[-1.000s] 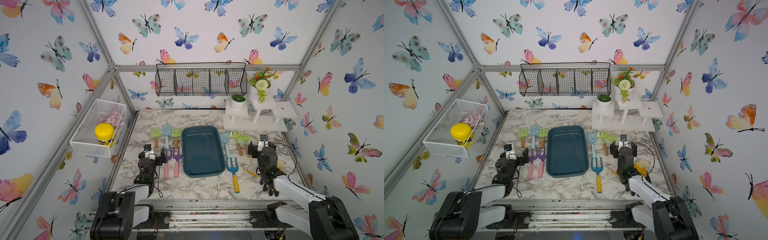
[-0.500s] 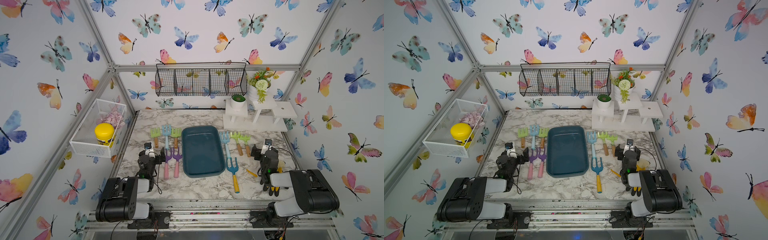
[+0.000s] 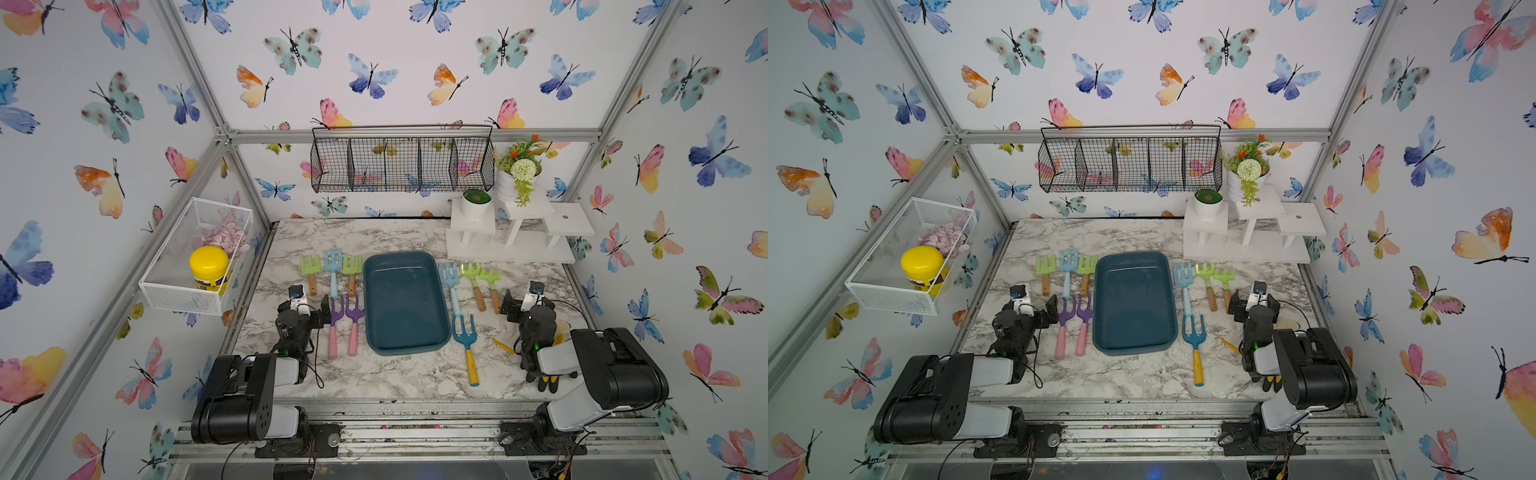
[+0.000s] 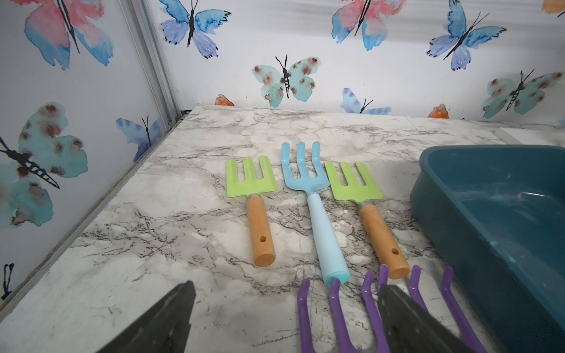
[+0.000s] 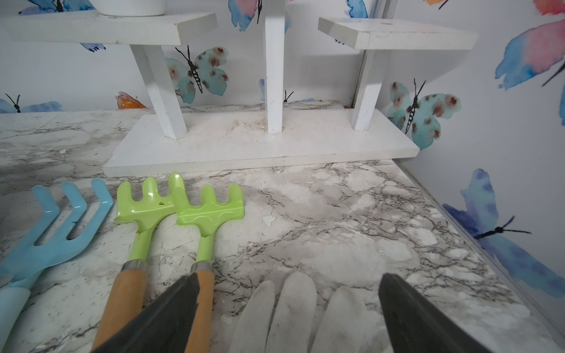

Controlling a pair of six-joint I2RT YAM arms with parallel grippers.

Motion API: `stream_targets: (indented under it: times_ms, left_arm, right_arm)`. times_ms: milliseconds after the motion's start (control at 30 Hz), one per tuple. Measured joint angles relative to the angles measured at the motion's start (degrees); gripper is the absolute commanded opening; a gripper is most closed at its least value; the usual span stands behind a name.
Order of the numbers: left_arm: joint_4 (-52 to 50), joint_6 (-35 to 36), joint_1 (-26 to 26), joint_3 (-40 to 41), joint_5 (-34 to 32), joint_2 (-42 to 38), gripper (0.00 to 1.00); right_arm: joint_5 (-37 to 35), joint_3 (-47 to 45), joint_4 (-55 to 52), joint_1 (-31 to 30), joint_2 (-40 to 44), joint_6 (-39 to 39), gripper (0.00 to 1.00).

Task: Take the hand rake out of the storage box
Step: Reset both arms

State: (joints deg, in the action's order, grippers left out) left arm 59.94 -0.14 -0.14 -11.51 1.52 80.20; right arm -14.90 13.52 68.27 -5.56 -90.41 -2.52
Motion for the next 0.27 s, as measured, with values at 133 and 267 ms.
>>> stream_targets:
  times_ms: [133, 267]
  left_arm:
    - [0.00, 0.13, -0.33, 0.00, -0.07, 0.00, 0.98]
    - [0.00, 0.15, -0.48, 0.00, -0.07, 0.00, 0.98]
  right_arm:
    - [0.17, 0.00, 0.00, 0.00, 0.00, 0.02, 0.98]
    - [0.20, 0.00, 0.00, 0.00, 0.00, 0.02, 0.98]
